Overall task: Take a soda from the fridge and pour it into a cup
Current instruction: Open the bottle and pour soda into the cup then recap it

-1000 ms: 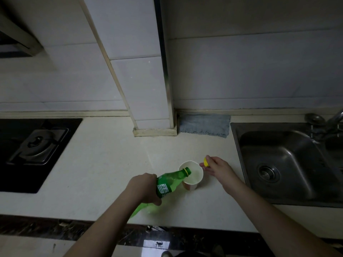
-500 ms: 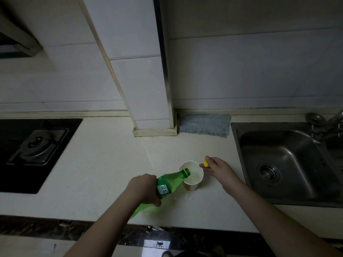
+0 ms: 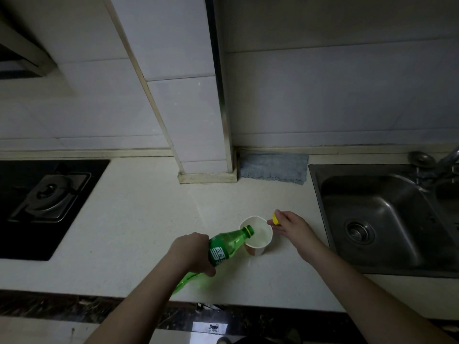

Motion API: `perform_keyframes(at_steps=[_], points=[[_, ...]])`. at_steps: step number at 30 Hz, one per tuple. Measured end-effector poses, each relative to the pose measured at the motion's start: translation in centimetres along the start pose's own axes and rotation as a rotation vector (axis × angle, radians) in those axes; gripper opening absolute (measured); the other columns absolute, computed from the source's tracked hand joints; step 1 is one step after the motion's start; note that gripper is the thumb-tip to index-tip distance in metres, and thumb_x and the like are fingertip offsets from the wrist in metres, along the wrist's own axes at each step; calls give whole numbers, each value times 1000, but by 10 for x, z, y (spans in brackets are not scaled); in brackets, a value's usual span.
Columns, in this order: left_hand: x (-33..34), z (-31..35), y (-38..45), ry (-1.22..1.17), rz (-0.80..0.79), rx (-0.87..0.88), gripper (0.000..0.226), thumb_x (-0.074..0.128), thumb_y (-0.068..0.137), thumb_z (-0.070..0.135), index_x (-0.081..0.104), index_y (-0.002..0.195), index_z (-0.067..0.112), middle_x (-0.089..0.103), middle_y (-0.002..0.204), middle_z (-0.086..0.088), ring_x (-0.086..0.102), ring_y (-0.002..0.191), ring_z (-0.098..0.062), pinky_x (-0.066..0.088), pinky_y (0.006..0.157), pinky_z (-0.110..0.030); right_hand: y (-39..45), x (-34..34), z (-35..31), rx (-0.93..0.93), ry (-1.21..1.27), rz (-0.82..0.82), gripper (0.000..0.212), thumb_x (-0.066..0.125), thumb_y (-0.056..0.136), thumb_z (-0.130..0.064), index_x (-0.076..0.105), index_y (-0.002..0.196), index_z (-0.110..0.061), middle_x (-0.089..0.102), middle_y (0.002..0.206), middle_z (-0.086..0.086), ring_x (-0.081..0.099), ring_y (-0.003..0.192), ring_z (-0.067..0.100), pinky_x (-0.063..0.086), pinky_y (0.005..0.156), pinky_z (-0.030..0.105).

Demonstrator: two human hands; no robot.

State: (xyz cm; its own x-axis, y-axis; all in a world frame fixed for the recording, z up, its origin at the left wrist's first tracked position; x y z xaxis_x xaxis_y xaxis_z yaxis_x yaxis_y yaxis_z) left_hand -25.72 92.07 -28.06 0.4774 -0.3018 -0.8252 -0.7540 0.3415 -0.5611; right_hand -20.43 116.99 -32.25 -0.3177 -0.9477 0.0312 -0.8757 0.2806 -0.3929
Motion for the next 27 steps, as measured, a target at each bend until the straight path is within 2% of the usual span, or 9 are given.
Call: perform_keyframes(at_steps=[6,13,23,27], points=[[0,0,1,-2,-3,1,67,78,59,52,59,117,24,66,103,4,65,90,-17,54,75,-28,2,0,3,-3,20,14,19,49,99,-26,60,94,-11,70,101,14,67,96,21,50,90,30],[-1,1,0,11,-2,2,68,78,59,54,59,117,25,66,102,5,64,90,-16,54,76,-29,-3,2,-1,-15,20,18,18,47,100,-23,58,95,-9,69,99,13,65,93,16,52,75,17],[-3,2,-5,20,1,-2,66,77,60,53,57,117,23,65,104,3,64,91,-17,45,67,-27,3,2,5,-11,30,22,20,48,99,-25,59,97,-8,70,100,14,66,96,20,49,92,30],[-4,2,-6,25,11,5,66,77,61,53,58,117,23,66,103,3,64,90,-18,47,67,-27,3,1,7,-7,18,24,23,49,99,-26,59,102,-5,69,102,14,66,96,19,49,93,30]])
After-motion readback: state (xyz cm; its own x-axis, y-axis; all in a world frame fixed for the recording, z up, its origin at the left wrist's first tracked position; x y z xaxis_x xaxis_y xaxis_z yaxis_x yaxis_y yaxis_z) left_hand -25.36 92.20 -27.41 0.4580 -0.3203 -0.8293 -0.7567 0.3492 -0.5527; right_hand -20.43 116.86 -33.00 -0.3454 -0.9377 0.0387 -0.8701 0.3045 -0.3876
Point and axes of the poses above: each hand's wrist, its own y-axis towards the middle knuckle, its own x-axis out of the palm, z = x × y, the point moved 4 cm from there along y, towards the middle knuckle
